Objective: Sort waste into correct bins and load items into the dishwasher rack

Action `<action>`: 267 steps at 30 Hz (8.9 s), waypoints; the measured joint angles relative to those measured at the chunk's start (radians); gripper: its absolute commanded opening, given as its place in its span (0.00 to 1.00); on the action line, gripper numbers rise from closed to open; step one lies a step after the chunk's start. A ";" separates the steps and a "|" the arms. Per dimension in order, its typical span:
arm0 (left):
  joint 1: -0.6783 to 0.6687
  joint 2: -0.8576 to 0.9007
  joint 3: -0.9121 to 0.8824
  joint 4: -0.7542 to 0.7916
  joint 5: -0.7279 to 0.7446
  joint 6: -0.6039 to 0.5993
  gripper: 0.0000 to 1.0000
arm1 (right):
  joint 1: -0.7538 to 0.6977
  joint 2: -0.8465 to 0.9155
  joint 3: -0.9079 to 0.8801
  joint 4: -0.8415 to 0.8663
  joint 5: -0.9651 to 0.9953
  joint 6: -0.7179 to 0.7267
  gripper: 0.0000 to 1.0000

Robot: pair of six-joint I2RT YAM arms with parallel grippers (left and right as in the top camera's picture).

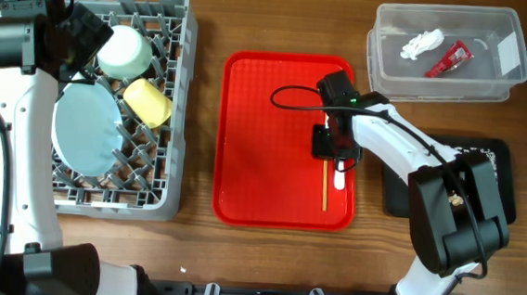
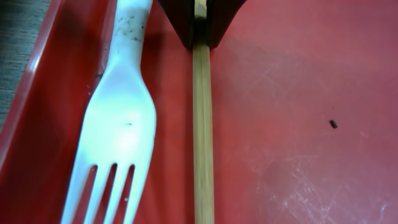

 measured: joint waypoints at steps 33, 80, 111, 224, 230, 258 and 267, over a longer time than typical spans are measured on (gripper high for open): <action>0.000 0.000 0.000 0.000 0.000 0.000 1.00 | 0.559 0.021 0.454 0.380 -0.137 0.633 0.04; 0.000 0.000 0.000 0.000 0.000 0.000 1.00 | 0.029 0.048 0.175 -0.237 0.146 0.031 0.62; 0.000 0.000 0.000 0.000 0.000 0.000 1.00 | -0.043 0.079 0.117 -0.124 -0.010 -0.068 0.04; 0.000 0.000 0.000 0.000 0.000 0.000 1.00 | -0.403 -1.787 -1.159 0.772 -0.169 -0.056 1.00; 0.000 0.000 0.000 0.000 0.000 0.000 1.00 | -0.403 -1.874 -1.166 0.772 -0.110 -0.057 1.00; 0.000 0.000 0.000 0.000 0.000 0.000 1.00 | -0.403 -1.886 -1.166 0.770 -0.079 -0.289 1.00; 0.000 0.000 0.000 -0.034 -0.004 0.000 1.00 | -0.403 -1.886 -1.166 0.770 -0.079 -0.290 1.00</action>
